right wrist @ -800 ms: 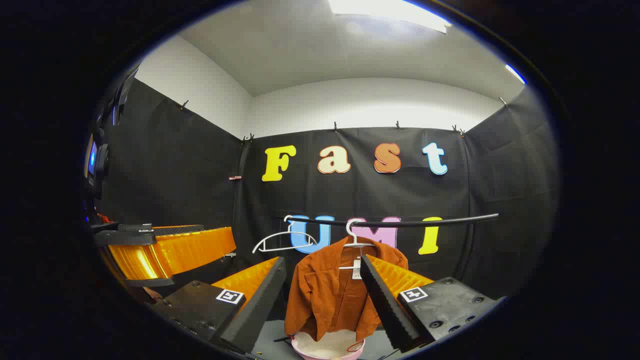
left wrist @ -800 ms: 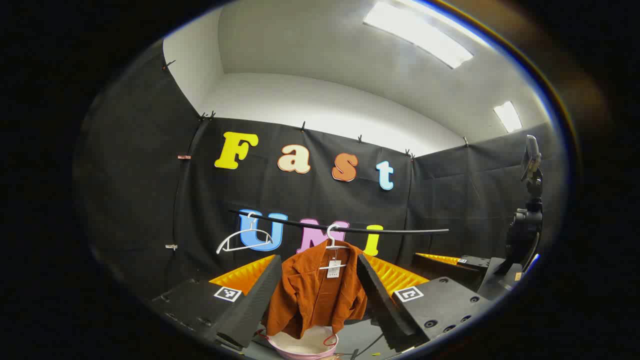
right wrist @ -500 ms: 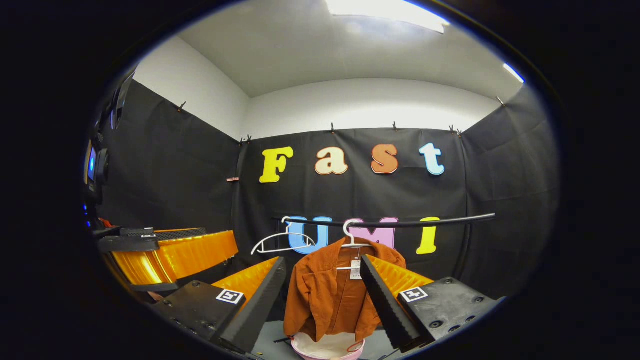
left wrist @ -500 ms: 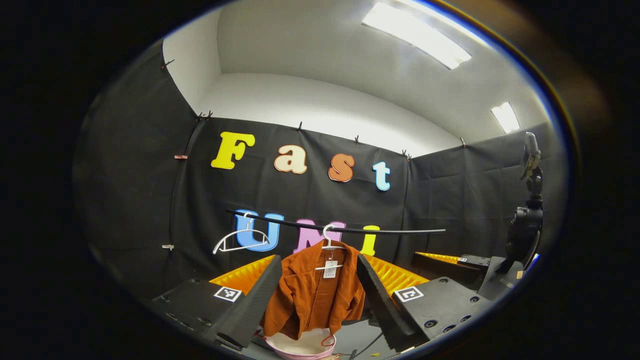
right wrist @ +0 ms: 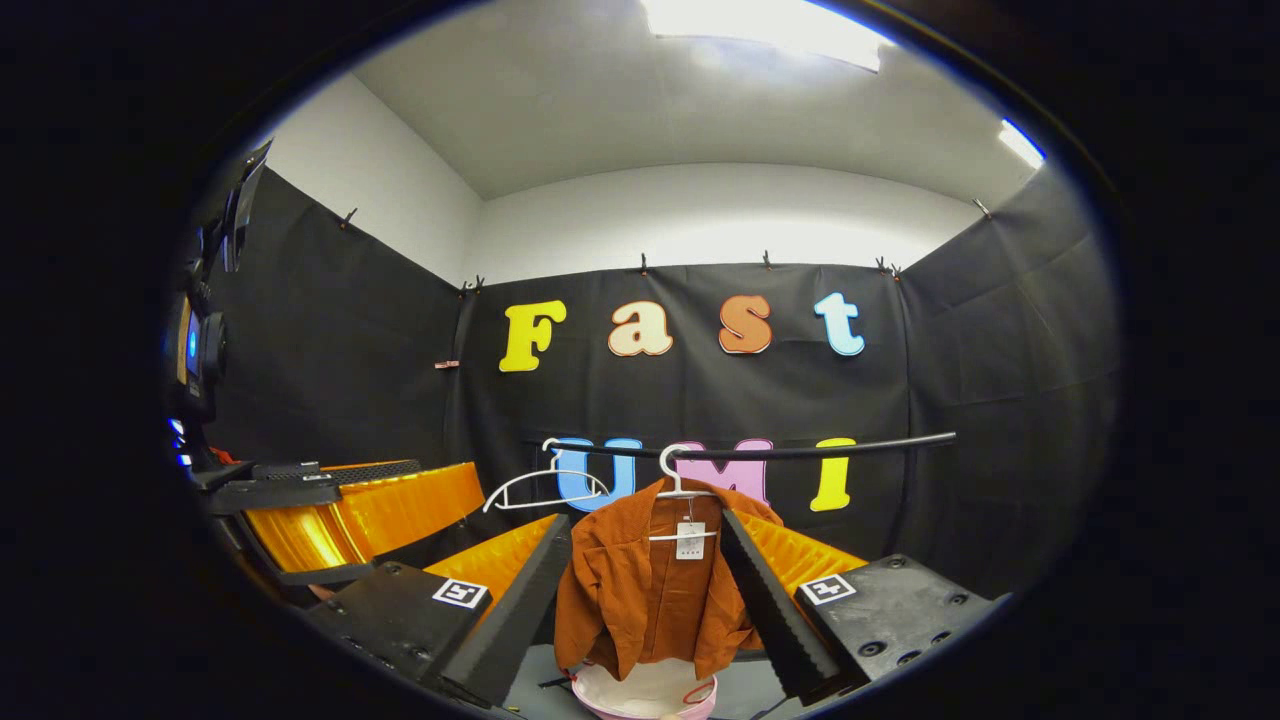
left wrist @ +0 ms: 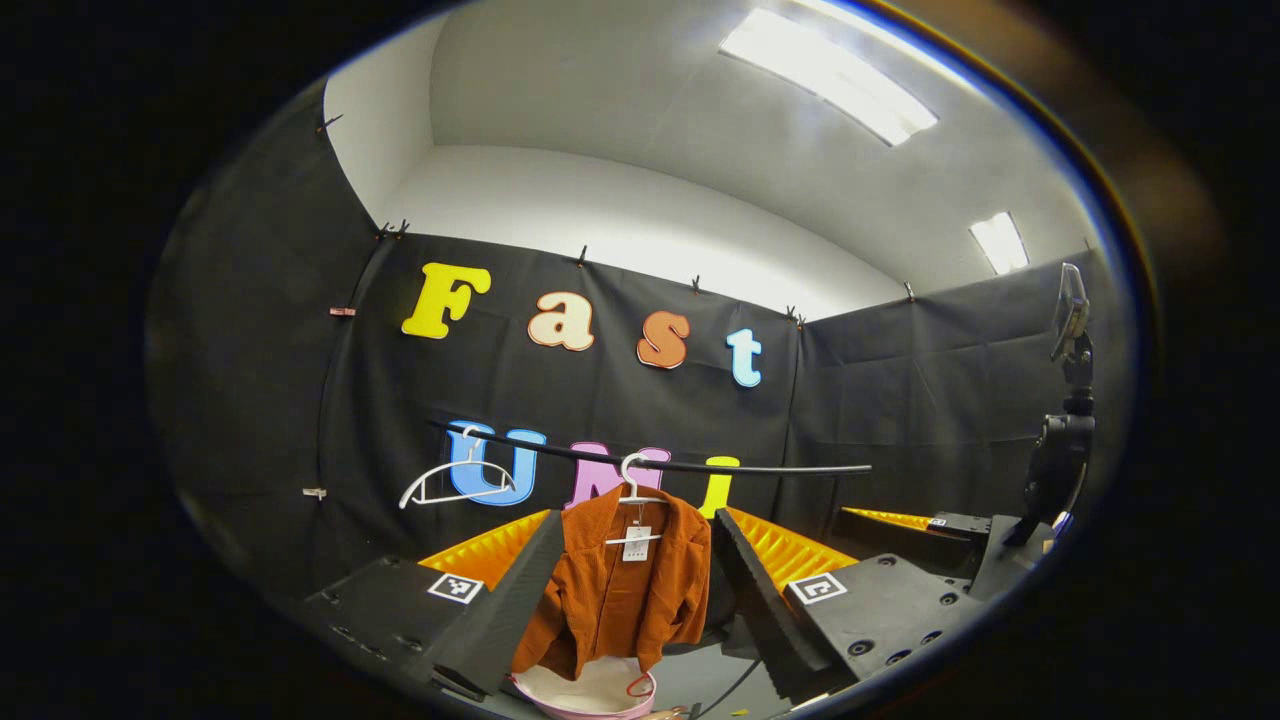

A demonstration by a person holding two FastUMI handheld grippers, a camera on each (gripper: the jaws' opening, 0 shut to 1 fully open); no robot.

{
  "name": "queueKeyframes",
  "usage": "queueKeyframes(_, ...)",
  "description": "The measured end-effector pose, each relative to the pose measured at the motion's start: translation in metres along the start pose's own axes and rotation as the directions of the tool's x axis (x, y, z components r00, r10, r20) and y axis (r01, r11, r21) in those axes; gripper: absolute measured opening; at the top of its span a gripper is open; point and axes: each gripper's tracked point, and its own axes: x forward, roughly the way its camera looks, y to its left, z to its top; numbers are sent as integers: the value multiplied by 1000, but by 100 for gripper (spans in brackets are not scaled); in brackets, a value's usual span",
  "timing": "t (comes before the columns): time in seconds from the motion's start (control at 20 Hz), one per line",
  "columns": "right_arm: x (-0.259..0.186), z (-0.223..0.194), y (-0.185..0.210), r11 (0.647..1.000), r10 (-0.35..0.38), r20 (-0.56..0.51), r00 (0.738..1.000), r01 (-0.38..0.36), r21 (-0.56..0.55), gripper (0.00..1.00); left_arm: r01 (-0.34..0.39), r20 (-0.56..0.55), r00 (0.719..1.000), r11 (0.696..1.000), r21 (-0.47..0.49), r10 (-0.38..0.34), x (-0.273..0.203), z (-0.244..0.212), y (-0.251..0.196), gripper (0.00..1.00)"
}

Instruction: Grasp the clothes on the hanger with both hands and then place them into the laundry hamper below.

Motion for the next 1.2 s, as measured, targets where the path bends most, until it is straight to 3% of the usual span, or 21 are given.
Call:
queueKeyframes(0.55,-9,-9,8,998,-47,-19,999,46,-45,97,37,-27,999,999,-18,-38,0,-11,14,95)
queueKeyframes(0.8,-15,-16,-1,993,-108,-28,994,107,-44,97,59,-45,997,998,-12,-60,3,-21,26,95)
queueKeyframes(1.0,-7,-33,-15,988,-148,-50,988,145,-59,97,67,-66,996,998,-22,-68,19,-41,28,95)
queueKeyframes(1.2,18,-55,-32,989,-143,-81,986,138,-59,97,70,-86,994,997,-35,-72,48,-64,26,95)
